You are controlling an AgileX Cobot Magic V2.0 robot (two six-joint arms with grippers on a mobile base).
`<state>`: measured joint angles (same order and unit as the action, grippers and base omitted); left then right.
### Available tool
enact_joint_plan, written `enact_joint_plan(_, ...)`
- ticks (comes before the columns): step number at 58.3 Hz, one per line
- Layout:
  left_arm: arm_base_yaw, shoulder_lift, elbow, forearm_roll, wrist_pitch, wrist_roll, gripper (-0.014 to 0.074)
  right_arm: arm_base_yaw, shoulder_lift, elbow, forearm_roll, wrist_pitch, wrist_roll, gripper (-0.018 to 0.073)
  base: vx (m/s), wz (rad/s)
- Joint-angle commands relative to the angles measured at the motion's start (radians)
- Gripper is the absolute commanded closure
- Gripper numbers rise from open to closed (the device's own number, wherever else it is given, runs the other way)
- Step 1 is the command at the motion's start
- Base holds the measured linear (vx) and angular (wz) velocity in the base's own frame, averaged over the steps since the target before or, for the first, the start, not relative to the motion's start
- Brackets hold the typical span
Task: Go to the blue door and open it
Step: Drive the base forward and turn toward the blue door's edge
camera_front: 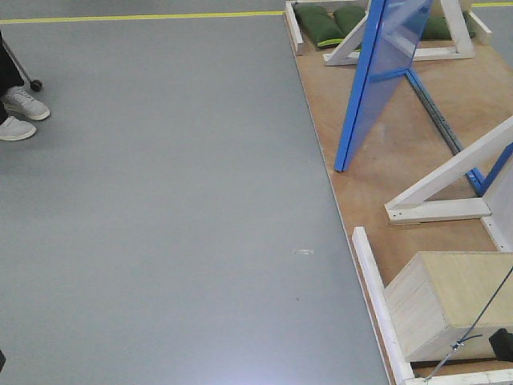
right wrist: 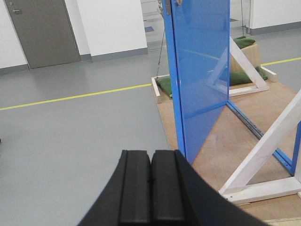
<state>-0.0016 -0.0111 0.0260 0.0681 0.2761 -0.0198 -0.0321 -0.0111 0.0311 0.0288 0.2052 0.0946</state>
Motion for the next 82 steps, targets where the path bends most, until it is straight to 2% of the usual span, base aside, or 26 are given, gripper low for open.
enact_joint_plan(1,-0.006,-0.012,-0.026,-0.002,-0.085,-0.007,0.0524,0.004,-0.009,0.002,-0.01,-0.086,-0.004,0.0547,0.0,0.0)
enact_joint_plan(39,-0.006,-0.012,-0.026,-0.002,-0.085,-0.007,0.0524,0.004,-0.009,0.002,-0.01,-0.086,-0.004,0.0547,0.05,0.0)
enact_joint_plan(82,-0.006,-0.012,-0.026,-0.002,-0.085,-0.007,0.0524,0.004,-0.009,0.002,-0.01,-0.085,-0.004,0.0547,0.24,0.02)
